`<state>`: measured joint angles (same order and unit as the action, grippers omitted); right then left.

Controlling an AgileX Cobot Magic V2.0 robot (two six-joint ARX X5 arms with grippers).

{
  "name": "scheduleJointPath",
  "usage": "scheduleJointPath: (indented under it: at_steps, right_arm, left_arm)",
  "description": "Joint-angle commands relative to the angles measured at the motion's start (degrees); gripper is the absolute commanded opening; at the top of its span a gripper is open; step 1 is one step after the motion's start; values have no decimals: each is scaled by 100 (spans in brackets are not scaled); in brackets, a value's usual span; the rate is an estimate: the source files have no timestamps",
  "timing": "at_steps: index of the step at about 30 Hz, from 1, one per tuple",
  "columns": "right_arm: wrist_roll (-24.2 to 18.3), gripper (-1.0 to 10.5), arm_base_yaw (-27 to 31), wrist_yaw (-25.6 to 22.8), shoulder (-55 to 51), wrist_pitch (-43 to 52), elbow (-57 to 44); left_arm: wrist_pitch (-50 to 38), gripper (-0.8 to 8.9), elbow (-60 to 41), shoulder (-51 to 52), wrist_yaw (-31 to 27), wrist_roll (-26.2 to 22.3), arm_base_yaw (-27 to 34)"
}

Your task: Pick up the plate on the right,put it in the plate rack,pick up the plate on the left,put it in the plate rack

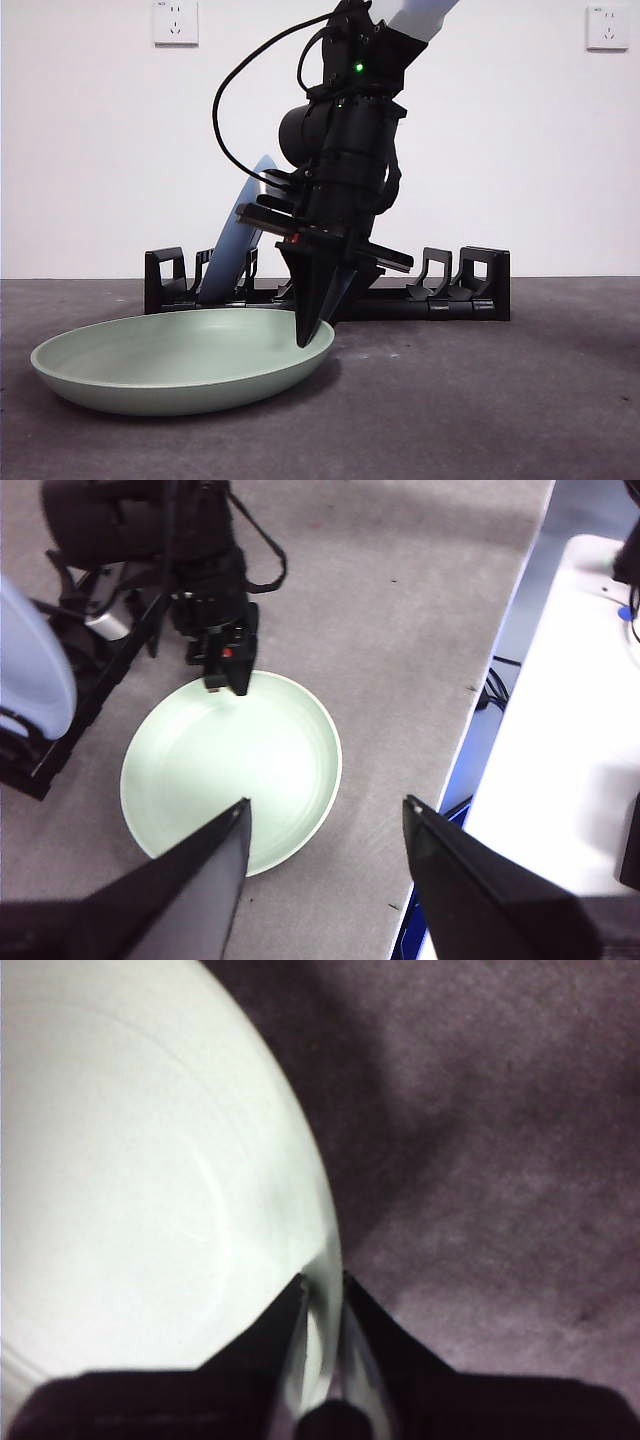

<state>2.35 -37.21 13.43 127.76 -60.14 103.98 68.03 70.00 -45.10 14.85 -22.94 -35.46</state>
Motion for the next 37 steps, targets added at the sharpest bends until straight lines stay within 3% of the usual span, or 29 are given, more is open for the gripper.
scheduleJointPath:
  at_steps: [1,7,19,24,30,37]
  right_arm:
    - [-96,-12,-17,-153,31,-227,-72]
    - [-260,-12,136,-177,-529,-616,-70]
    - [-262,-12,868,-120,-2352,-1268,-68]
    - [-343,-12,1226,302,-2710,-1574,-68]
    - [-413,-12,1434,474,-2907,-1805,-66]
    - [-409,-12,1447,907,-2981,-1845,-66]
  left_arm:
    - [-44,262,-13,-57,-184,-310,-138]
    - [-39,298,-13,-389,-817,-977,-673]
    - [-601,312,-13,-1902,-1976,-1790,-1974]
    - [-1141,312,-13,-2529,-2651,-2227,-2382]
    - [-1803,312,-13,-3023,-3248,-2656,-2533]
    - [-2428,311,-13,-3270,-3554,-2988,-2511]
